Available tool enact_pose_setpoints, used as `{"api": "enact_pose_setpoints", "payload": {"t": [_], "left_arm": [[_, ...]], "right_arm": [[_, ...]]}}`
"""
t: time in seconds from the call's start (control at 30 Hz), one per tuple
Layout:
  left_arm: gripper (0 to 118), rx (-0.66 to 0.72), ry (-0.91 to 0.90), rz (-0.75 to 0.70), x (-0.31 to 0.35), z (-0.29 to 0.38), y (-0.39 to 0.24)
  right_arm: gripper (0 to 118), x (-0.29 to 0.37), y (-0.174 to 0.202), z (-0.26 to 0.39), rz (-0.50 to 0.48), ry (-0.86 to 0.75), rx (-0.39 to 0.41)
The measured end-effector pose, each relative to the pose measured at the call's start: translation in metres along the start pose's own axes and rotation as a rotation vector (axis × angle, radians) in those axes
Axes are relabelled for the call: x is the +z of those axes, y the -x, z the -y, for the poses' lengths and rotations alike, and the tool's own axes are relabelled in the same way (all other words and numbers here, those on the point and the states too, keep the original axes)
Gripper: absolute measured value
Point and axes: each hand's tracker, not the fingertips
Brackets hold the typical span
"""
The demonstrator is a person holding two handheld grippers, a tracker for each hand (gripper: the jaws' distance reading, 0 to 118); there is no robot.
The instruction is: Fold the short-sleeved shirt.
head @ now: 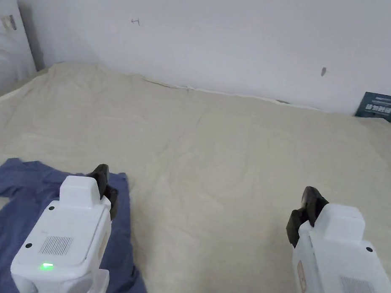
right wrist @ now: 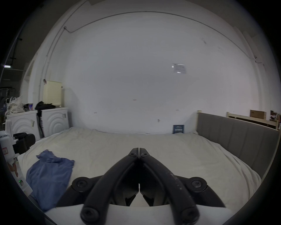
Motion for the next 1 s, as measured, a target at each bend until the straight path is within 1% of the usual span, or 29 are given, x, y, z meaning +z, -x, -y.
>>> {"api": "enact_pose_setpoints", "payload": {"t": [0.1, 0.33, 0.4, 0.53, 0.67, 0.77, 0.93, 0.97, 1.0], "left_arm": [[0, -0.014, 0.005, -0.093, 0.008, 0.001, 0.039], [0, -0.031, 0.022, -0.291, 0.041, 0.001, 0.129], [0, -0.033, 0.032, -0.333, 0.053, 0.001, 0.151], [0, -0.032, 0.048, -0.404, 0.071, 0.003, 0.182], [0, -0.013, 0.081, -0.426, 0.078, 0.007, 0.201], [0, 0.004, 0.127, -0.410, 0.072, 0.011, 0.205], [0, 0.114, 0.250, -0.312, 0.045, 0.014, 0.203], [2, 0.132, 0.275, -0.294, 0.038, 0.015, 0.202], [9, 0.152, 0.302, -0.263, 0.030, 0.016, 0.201]], "right_arm": [[1, -0.012, 0.035, -0.003, -0.091, -0.008, 0.013], [1, -0.028, 0.118, -0.005, -0.296, -0.013, 0.014], [1, -0.030, 0.142, -0.005, -0.340, -0.011, 0.018], [1, -0.030, 0.175, -0.003, -0.411, -0.002, 0.017], [1, -0.028, 0.193, -0.002, -0.450, 0.003, 0.018], [1, -0.028, 0.194, -0.001, -0.460, 0.010, 0.022], [1, -0.031, 0.184, 0.001, -0.433, 0.014, 0.046], [1, -0.032, 0.180, 0.001, -0.424, 0.015, 0.046], [1, -0.033, 0.177, 0.001, -0.411, 0.016, 0.045]]}}
